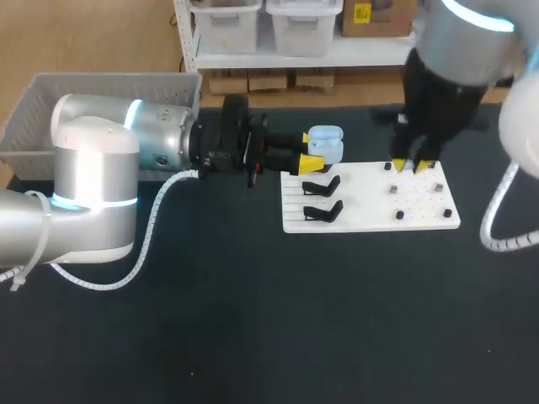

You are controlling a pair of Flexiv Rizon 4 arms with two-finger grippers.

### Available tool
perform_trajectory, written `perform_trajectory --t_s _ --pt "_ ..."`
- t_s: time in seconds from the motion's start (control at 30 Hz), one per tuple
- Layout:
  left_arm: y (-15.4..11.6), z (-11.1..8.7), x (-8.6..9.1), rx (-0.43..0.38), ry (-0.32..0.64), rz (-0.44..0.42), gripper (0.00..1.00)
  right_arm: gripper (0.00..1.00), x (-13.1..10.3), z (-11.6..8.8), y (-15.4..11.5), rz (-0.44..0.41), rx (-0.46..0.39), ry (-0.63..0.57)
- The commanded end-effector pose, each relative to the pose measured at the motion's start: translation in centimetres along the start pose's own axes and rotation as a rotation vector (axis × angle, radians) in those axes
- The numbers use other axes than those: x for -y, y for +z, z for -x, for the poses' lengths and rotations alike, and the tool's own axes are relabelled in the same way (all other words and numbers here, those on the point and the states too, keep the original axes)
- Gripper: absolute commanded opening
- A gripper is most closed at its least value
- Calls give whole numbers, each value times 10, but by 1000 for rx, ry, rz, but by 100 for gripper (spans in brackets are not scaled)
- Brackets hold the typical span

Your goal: Pick up each earbud case from the left stands, insert the matching earbuds, close the lid, and place the case in the box.

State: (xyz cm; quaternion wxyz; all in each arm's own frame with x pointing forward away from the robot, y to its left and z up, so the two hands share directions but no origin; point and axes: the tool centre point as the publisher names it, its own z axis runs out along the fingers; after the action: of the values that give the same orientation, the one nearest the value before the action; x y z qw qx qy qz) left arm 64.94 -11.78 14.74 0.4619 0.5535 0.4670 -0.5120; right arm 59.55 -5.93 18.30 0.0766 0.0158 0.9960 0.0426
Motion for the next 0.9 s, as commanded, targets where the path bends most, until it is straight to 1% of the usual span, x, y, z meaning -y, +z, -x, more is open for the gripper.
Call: perform_trajectory --t_s 0.03,0.23,0.33,0.43,0.9 --pt "0 -1 1 3 4 6 0 0 -23 1 -37 -33 -5 -39" --pt "0 -1 1 3 4 6 0 0 -56 6 -39 -66 -5 -111" --pt "0 -1 1 3 4 6 0 0 -70 11 -37 -70 -3 -120" --pt "0 -1 1 3 4 6 0 0 -79 16 -32 -78 4 -119" --pt "0 -1 1 3 4 6 0 0 -82 18 -31 -75 -2 -115"
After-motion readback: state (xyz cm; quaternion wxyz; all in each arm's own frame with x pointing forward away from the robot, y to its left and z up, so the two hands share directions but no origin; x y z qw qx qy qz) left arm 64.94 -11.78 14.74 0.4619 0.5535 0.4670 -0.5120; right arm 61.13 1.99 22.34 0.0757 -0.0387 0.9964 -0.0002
